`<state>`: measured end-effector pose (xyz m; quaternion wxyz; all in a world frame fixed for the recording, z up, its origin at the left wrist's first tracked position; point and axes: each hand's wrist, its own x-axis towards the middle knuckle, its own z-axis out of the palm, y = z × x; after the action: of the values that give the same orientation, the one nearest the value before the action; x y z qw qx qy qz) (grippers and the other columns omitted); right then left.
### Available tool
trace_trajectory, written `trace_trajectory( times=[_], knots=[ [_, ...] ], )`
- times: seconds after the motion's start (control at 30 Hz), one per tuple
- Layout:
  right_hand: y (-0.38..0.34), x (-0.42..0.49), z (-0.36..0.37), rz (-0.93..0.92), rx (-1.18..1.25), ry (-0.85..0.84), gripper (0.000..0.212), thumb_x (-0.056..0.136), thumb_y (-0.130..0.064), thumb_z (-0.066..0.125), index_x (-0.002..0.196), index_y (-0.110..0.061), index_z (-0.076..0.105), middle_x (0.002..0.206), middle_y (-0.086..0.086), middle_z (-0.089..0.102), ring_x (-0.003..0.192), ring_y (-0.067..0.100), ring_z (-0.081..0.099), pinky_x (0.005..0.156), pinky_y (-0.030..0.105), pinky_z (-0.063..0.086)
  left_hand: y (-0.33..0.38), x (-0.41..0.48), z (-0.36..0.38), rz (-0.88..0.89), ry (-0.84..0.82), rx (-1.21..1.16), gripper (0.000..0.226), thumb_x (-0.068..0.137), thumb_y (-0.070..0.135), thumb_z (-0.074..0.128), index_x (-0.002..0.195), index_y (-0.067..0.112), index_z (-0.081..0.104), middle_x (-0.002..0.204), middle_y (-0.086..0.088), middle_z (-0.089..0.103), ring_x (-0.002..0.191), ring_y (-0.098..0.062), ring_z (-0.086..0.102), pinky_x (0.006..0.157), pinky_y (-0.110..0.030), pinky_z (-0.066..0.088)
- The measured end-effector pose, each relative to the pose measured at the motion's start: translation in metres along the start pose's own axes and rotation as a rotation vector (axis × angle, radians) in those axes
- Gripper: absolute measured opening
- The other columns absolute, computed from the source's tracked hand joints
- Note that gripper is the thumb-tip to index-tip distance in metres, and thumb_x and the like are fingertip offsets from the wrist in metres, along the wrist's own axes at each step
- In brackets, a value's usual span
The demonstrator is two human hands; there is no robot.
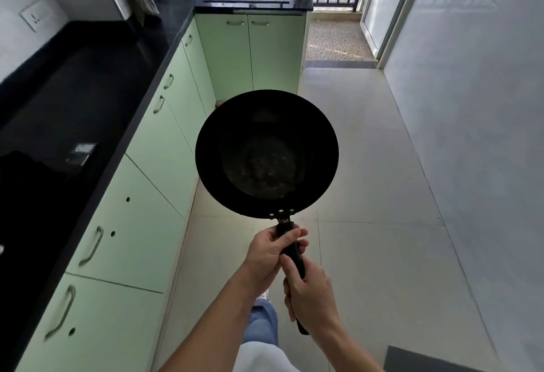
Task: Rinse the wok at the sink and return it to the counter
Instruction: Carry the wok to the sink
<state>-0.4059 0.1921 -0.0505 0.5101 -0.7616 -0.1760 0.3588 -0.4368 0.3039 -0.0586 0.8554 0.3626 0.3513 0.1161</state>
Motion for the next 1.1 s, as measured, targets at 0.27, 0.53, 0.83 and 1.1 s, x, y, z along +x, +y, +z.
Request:
trace_trajectory(
  times=[0.27,0.53,0.83,1.1],
  knots=[
    [-0.083,0.151,0.035,0.033,0.055,-0.002,0.029,0.099,-0.025,0.057,0.081,-0.002,0.061,0.052,0.005,0.054,0.035,0.016,0.047,0.035,0.027,0.040,0.120,0.128,-0.022,0.000,-0.007,0.013,0.024,0.092,0.003,0.062,0.112,-0.009,0.061,0.103,-0.017,0.071,0.083,-0.020,0.071,0.076,-0.026,0.059],
    [-0.126,0.259,0.044,0.028,0.037,0.002,0.027,0.098,-0.026,0.059,0.075,-0.013,0.058,0.049,0.000,0.052,0.036,0.016,0.045,0.038,0.029,0.039,0.193,0.222,-0.025,-0.001,-0.018,0.037,0.028,0.090,0.006,0.065,0.114,-0.009,0.061,0.104,-0.016,0.072,0.085,-0.022,0.070,0.079,-0.029,0.058],
    [-0.169,0.383,0.034,-0.026,0.005,0.005,0.029,0.098,-0.026,0.058,0.072,-0.014,0.057,0.047,0.000,0.053,0.034,0.012,0.047,0.036,0.025,0.040,0.256,0.338,-0.012,0.011,0.005,0.051,0.030,0.090,0.006,0.065,0.115,-0.009,0.060,0.105,-0.016,0.073,0.085,-0.020,0.072,0.077,-0.027,0.058],
    [-0.213,0.543,-0.002,0.014,-0.014,-0.054,0.027,0.097,-0.033,0.059,0.077,-0.015,0.061,0.050,0.001,0.056,0.041,0.017,0.049,0.045,0.040,0.046,0.332,0.473,0.031,0.032,0.056,0.006,0.026,0.092,0.004,0.062,0.114,-0.009,0.060,0.101,-0.014,0.073,0.083,-0.020,0.071,0.074,-0.026,0.059]
  ],
)
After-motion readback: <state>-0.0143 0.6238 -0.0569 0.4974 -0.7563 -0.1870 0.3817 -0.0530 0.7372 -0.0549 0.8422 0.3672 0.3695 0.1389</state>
